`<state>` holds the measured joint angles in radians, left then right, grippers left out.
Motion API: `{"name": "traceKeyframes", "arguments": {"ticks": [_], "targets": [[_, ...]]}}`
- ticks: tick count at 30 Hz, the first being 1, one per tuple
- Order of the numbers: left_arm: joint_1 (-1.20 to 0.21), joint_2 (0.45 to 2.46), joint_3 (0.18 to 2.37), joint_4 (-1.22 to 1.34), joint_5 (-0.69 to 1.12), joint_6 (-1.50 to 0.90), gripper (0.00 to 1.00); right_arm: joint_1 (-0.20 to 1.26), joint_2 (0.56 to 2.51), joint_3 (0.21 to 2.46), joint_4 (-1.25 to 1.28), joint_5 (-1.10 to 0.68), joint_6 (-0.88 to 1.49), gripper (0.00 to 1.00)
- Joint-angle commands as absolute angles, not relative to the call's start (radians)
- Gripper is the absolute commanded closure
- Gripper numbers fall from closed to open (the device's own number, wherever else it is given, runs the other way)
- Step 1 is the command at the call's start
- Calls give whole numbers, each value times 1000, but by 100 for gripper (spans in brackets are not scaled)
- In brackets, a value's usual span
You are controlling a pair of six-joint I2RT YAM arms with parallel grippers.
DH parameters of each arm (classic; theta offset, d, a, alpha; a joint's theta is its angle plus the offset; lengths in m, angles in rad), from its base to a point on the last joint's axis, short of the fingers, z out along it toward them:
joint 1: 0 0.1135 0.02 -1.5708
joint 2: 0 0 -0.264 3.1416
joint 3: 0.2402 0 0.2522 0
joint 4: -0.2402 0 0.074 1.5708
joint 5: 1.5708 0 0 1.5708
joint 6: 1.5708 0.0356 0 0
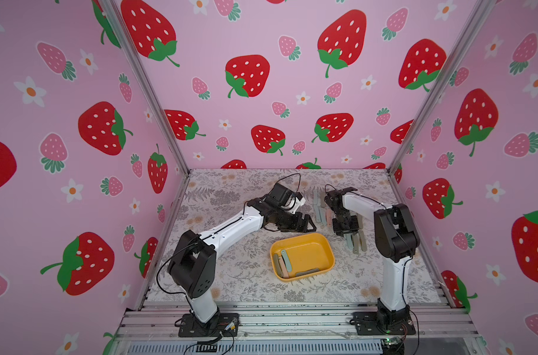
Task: Take the fruit knife out of the storage box
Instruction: Place the fruit knife at the center of the board, then pick up the fruit knife from the storage box.
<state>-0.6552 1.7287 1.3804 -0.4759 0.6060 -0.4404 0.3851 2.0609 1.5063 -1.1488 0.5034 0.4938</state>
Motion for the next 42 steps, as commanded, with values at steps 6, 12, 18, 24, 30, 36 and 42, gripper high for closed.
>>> {"name": "traceKeyframes", "arguments": {"ticks": [6,12,18,24,30,36,42], "targets": [[-632,1650,1392,-516,599,-414,11,440,1888,1596,-1209,455,514,49],[-599,1517,1301,-557,546,-404,11,616,1826,1613,-1210,377,577,49],[-575,1296,1139,-598,460,-440,11,780,1826,1596,-1140,284,639,49],[-571,1027,971,-666,356,-518,10,903,1881,1600,-1074,230,650,49],[-572,789,854,-760,294,-607,10,964,1959,1605,-1044,200,663,49],[-572,662,823,-839,259,-656,10,979,2028,1603,-1025,201,645,49],[-572,658,828,-864,255,-655,10,987,2071,1585,-1000,183,617,49]]}}
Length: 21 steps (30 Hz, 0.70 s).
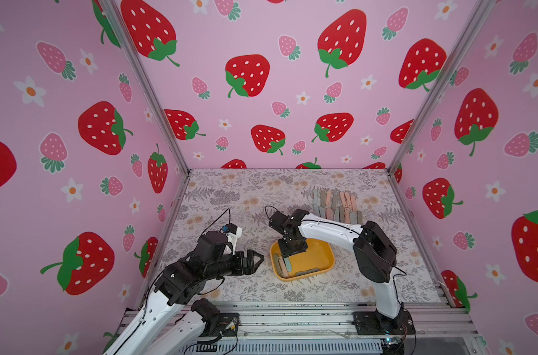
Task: Take the fruit knife out of the storage box
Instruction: Pick up the fruit knife from the storage box.
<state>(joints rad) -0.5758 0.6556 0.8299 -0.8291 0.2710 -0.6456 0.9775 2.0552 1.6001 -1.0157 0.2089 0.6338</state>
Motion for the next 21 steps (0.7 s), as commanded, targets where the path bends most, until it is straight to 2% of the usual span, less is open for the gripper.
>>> {"name": "traceKeyframes", "arguments": {"ticks": [1,8,13,18,21], "targets": [[-572,661,828,-864,255,-654,10,988,2073,1578,-992,179,615,49],[-571,691,802,-818,269,-659,10,997,2074,1502,-953,137,615,49],[-572,718,783,-772,278,-664,10,999,2077,1453,-959,157,618,53],[-572,757,778,-727,290,-666,10,999,2083,1430,-972,174,621,71],[-573,784,785,-707,297,-661,10,999,2068,1433,-978,188,621,77]]}}
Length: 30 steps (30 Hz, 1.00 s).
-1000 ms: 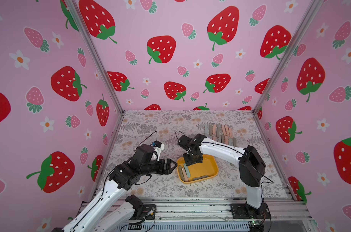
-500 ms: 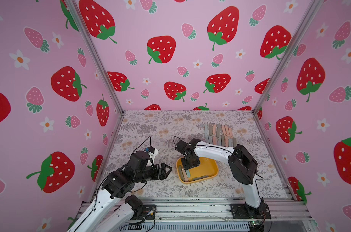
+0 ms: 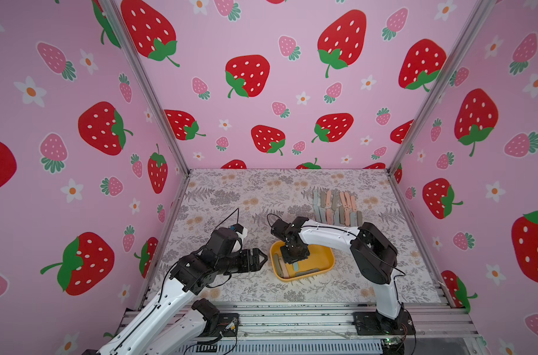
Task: Take the fruit knife out of the storage box
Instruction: Pick up the fruit knife from the storage box, then place the fruit knife at the center of the board.
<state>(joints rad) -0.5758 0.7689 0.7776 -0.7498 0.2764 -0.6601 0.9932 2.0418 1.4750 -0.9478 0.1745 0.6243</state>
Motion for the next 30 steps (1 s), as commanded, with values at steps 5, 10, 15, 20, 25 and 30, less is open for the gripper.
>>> {"name": "traceKeyframes", "arguments": {"ticks": [5,10,15,20,25,30], "targets": [[-572,837,812,-676,305,-649,10,996,2032,1473,-1010,210,614,78],[-572,912,867,-644,317,-622,10,964,1958,1501,-1047,219,630,79],[-573,1016,936,-598,348,-599,10,901,1858,1503,-1076,221,641,79],[-577,1129,1000,-535,387,-581,10,806,1758,1515,-1124,240,626,79],[-608,1273,1100,-482,421,-563,10,667,1663,1469,-1144,251,588,78],[-665,1438,1234,-446,453,-554,11,520,1609,1360,-1115,243,538,78]]}}
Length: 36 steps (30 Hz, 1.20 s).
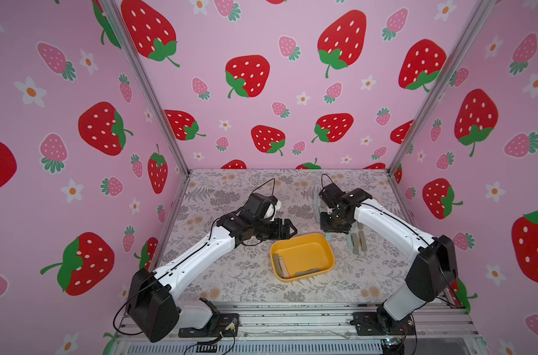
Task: Take the fruit knife out of the storage box
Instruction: Place the fruit knife at the center of the board.
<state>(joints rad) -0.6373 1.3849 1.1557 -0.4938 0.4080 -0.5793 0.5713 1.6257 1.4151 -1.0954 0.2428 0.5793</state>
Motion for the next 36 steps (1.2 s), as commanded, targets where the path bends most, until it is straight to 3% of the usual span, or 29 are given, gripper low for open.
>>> {"name": "traceKeyframes", "arguments": {"ticks": [1,8,19,22,24,26,36], "targets": [[-674,1464,1252,-437,457,-558,11,499,1608,1341,-1107,243,531,78],[-720,1618,1342,-396,502,-569,11,397,1691,1219,-1010,243,491,78],[-726,1704,1428,-449,532,-527,11,371,1889,1290,-965,276,433,78],[-725,1719,1441,-457,540,-520,11,370,1912,1302,-965,275,416,72],[-723,1729,1447,-462,544,-518,11,370,1905,1306,-963,281,407,56],[-720,1735,1455,-466,547,-514,11,370,1890,1315,-971,290,401,49],[-646,1635,1415,-491,529,-502,11,392,1738,1430,-1064,233,438,51]]}}
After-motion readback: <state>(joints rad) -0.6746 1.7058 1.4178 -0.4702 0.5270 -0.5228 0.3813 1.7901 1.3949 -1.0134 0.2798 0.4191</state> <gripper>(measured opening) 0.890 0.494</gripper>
